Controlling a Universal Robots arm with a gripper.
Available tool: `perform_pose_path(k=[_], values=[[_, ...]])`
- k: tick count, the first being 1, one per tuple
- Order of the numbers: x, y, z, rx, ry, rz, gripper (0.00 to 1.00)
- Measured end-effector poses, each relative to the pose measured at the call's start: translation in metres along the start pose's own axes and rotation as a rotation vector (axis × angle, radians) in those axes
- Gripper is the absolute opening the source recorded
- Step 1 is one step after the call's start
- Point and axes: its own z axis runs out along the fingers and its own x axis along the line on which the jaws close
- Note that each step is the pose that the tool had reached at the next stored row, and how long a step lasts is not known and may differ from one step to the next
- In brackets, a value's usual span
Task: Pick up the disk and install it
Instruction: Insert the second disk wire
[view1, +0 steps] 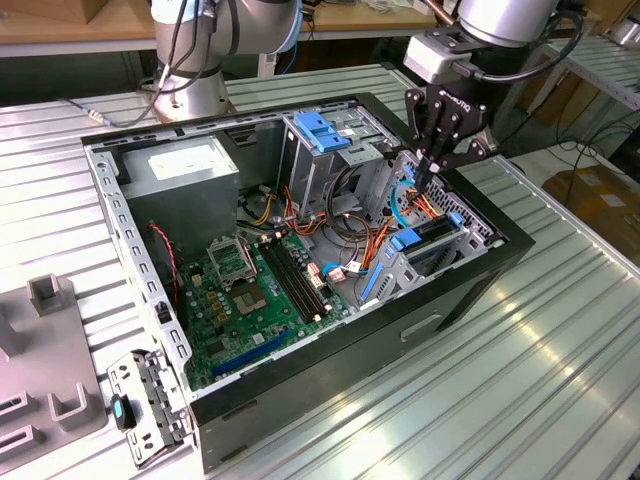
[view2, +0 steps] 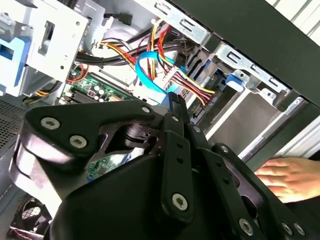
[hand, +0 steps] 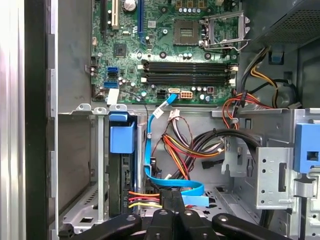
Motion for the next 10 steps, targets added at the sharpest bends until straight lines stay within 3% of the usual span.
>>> perform_pose_path(k=[3, 4, 8, 9, 10], values=[[-0.0009, 0.0000, 0.0010, -0.0002, 0.0133, 0.000, 0.17], [-0.0013, 0.0000, 0.0014, -0.0003, 0.0160, 0.000, 0.24], [-0.0025, 0.0000, 0.0036, -0.0004, 0.0235, 0.000, 0.24], [-0.0026, 0.0000, 0.0042, -0.0004, 0.0245, 0.000, 0.16], [-0.0027, 0.0000, 0.0044, -0.0004, 0.0247, 0.000, 0.16]])
